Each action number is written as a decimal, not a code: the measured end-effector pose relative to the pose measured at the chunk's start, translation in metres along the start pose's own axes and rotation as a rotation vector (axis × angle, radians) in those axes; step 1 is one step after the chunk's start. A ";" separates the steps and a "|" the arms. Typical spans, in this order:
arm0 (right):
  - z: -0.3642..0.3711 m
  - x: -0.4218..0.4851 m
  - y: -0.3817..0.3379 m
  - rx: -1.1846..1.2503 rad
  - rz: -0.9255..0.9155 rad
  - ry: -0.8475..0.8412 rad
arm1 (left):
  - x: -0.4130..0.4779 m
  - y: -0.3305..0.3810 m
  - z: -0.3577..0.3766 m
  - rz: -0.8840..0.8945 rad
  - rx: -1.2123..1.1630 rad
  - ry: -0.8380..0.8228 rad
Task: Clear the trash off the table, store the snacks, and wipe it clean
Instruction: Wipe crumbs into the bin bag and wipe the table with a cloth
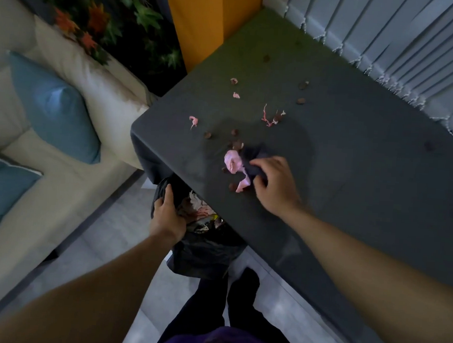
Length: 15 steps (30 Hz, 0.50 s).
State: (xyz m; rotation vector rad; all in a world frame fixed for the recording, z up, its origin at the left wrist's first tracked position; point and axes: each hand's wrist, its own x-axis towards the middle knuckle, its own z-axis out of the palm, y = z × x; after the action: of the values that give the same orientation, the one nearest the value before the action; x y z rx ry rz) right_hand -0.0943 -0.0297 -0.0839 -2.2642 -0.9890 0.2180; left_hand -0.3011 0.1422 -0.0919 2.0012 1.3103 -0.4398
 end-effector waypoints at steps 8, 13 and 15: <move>-0.001 0.024 -0.004 0.006 0.240 0.141 | -0.006 -0.002 -0.003 -0.024 -0.022 0.022; 0.018 0.004 -0.023 0.022 0.051 -0.050 | -0.007 -0.002 -0.007 -0.025 -0.034 0.025; 0.029 -0.011 -0.037 0.033 -0.016 -0.110 | -0.007 -0.002 -0.007 -0.014 -0.040 0.029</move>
State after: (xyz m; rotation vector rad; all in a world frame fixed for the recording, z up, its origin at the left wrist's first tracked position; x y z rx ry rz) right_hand -0.1354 -0.0045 -0.0843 -2.2337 -1.0524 0.3529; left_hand -0.3069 0.1426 -0.0833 1.9733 1.3414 -0.3891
